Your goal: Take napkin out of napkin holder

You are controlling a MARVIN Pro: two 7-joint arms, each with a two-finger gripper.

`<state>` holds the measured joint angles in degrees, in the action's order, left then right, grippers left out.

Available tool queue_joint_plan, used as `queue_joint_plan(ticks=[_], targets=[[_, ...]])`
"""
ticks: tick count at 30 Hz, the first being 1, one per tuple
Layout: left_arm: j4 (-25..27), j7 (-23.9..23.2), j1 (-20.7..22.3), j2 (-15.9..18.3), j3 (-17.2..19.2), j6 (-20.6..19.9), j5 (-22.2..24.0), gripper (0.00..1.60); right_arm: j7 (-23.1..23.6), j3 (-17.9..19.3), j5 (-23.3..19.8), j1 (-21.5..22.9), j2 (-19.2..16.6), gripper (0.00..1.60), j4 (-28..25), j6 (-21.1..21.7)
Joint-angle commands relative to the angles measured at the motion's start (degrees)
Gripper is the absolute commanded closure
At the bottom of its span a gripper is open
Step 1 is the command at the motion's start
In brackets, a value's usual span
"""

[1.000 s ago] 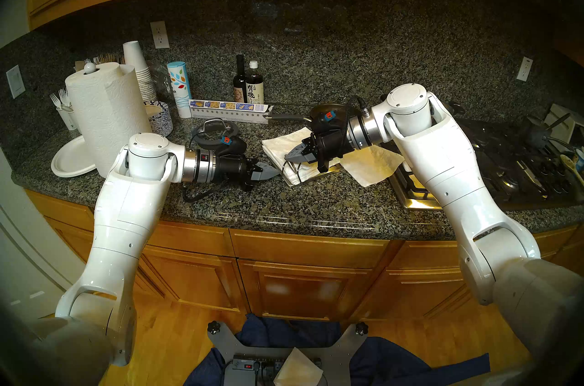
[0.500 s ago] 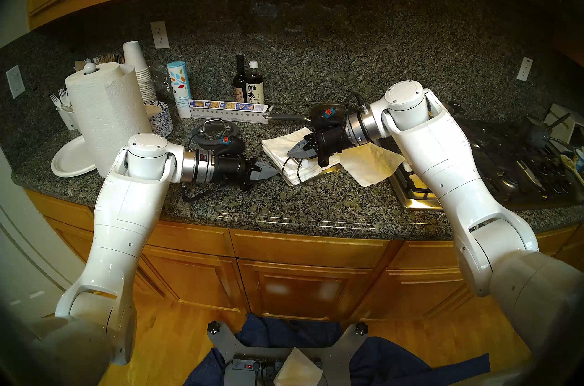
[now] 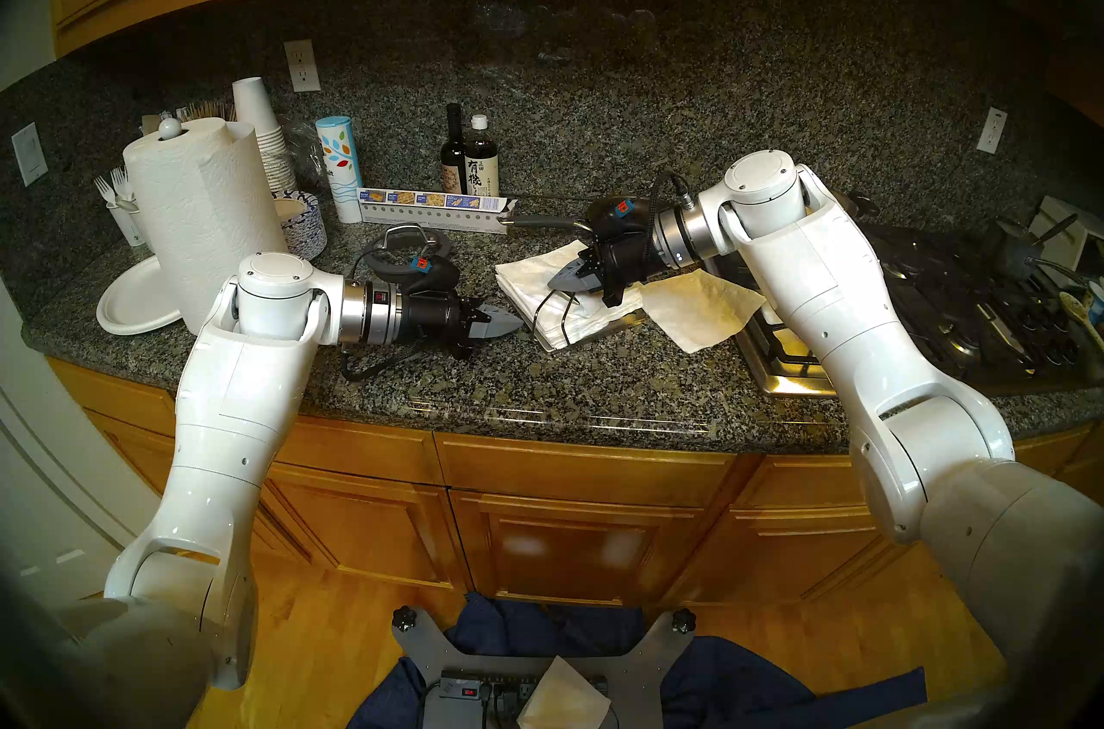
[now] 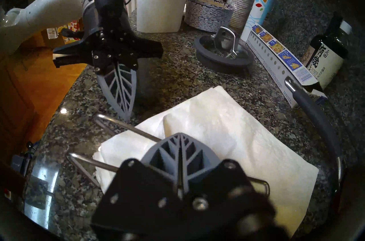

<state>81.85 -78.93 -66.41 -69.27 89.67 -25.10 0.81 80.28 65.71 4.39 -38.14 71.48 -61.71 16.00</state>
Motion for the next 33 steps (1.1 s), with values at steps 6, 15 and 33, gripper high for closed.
queue_joint_plan(ticks=[6, 15, 33], targets=[[0.5, -0.2, 2.0, 0.1, 0.7, 0.2, 0.5, 1.32, -1.4, 0.7, 0.8, 5.7, 1.8, 1.48, 4.5, -2.2], [0.3, -0.3, 2.0, 0.0, 0.8, 0.4, 0.4, 1.32, -1.9, 1.1, 1.2, 7.5, 2.2, 1.47, 7.6, -3.4], [0.3, 1.0, 2.5, -0.5, 2.9, 0.3, 0.9, 1.35, 2.9, 1.0, 1.0, 5.9, -0.5, 1.49, 1.9, -3.7]])
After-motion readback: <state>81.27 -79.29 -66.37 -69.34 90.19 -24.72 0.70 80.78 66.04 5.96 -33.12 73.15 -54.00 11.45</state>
